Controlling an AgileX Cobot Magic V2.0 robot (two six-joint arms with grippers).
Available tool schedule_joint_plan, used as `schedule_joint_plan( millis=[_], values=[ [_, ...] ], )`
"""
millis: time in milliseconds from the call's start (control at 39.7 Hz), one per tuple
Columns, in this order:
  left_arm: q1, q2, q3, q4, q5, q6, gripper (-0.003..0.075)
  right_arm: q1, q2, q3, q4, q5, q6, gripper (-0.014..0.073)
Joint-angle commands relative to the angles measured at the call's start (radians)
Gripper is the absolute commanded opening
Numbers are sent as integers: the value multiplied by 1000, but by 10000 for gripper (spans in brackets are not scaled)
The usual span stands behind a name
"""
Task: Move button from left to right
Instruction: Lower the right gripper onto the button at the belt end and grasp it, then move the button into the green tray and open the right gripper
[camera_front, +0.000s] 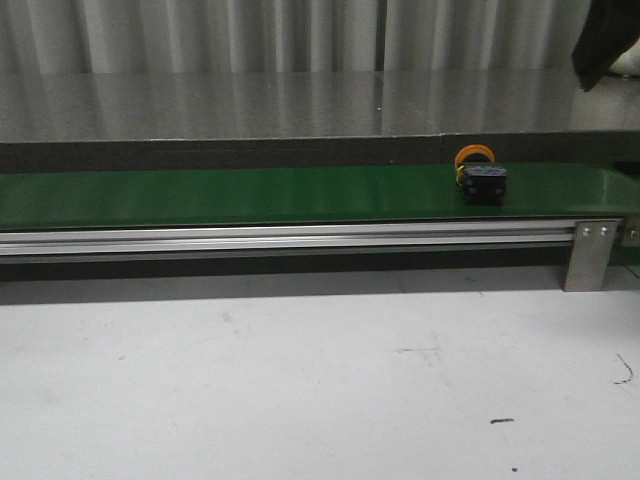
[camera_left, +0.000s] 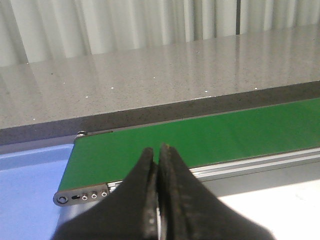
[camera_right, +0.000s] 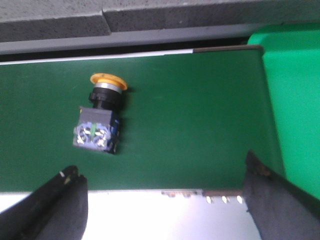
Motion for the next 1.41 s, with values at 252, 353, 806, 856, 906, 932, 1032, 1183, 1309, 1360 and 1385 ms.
schedule_joint_plan(
  millis=[252,353,806,856,906,932,1032,1183,1309,1360,1385],
  values=[
    [-8,14,-26,-9,-82,-11,-21,-8,264,-301,59,89,4,644],
    [-8,14,-26,-9,-82,-11,-21,-8,312,-332,59,98,4,644],
    [-8,14,-26,-9,-82,-11,-21,-12,421,-367,59,117,4,438],
    [-8,14,-26,-9,-82,-11,-21,-18,421,-373,59,123,4,351],
    [-8,14,-26,-9,-82,-11,-21,-22,421,-377,59,132,4,275],
    [-8,14,-26,-9,-82,-11,-21,-26,419,-382,59,137,4,246],
    [-8,14,-26,-9,-82,-11,-21,-45,414,-405,59,169,4,163],
    [-8,14,-26,-9,-82,-11,-21,-97,380,-426,56,188,4,163],
    [-8,14,-26,-9,-82,-11,-21,-171,346,-426,20,184,3,163],
    [-8,14,-26,-9,-82,-11,-21,-206,340,-426,-2,183,3,163],
    [-8,14,-26,-9,-82,-11,-21,-227,339,-426,-16,183,3,163]
  ],
)
